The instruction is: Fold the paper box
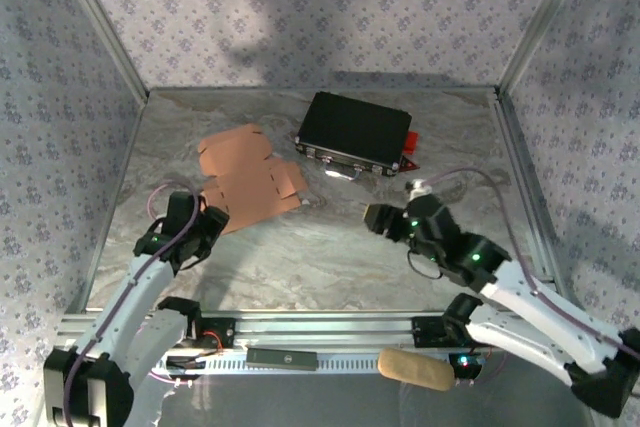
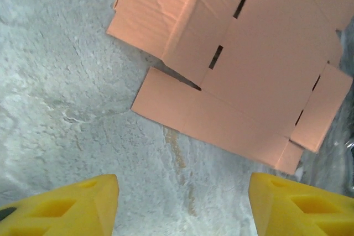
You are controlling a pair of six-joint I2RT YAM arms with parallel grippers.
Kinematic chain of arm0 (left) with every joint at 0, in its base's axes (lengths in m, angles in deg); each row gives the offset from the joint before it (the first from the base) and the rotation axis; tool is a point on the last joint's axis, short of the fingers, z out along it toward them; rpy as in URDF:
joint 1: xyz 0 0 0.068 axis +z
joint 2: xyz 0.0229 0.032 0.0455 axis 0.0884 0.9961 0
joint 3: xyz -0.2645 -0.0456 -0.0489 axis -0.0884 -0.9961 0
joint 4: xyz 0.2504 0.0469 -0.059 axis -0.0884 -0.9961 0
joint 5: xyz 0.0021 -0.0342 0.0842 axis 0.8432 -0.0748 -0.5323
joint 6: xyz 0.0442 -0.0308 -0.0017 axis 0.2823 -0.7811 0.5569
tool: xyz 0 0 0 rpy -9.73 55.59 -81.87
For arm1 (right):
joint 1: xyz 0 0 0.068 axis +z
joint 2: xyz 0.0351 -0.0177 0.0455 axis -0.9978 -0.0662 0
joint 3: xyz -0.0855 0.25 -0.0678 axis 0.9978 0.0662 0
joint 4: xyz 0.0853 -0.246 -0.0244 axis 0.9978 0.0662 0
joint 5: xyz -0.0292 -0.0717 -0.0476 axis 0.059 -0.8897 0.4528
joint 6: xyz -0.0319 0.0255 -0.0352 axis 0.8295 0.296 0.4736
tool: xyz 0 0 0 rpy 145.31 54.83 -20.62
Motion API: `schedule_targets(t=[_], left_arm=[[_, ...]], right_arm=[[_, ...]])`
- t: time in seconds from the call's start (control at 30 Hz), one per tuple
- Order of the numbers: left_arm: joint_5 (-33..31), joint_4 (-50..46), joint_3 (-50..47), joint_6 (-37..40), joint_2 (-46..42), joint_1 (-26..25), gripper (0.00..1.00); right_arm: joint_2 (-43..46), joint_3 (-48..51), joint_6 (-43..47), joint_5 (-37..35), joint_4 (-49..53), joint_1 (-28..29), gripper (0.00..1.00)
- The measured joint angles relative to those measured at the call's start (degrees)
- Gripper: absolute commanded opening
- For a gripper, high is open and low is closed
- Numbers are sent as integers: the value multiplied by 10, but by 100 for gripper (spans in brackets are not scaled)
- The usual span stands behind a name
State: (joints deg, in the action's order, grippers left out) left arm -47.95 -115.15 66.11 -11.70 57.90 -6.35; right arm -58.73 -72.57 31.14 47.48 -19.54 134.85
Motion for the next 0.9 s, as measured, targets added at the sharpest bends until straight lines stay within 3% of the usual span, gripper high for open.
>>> schedule_targets(t=[0.17, 0.3, 0.5, 0.9], left_arm=[[32, 47, -40, -36, 25, 35, 67], [49, 85, -43, -43, 40, 59, 66], [75, 159, -58, -52, 80, 90, 64], [98, 256, -70, -70, 147, 107, 53]], right_arm=[[-60, 5, -16, -41, -68, 103, 70], [-87, 11, 2, -50, -154, 145, 72], [-95, 35, 22, -53, -240, 153, 72], [-101, 37, 27, -52, -263, 153, 71]])
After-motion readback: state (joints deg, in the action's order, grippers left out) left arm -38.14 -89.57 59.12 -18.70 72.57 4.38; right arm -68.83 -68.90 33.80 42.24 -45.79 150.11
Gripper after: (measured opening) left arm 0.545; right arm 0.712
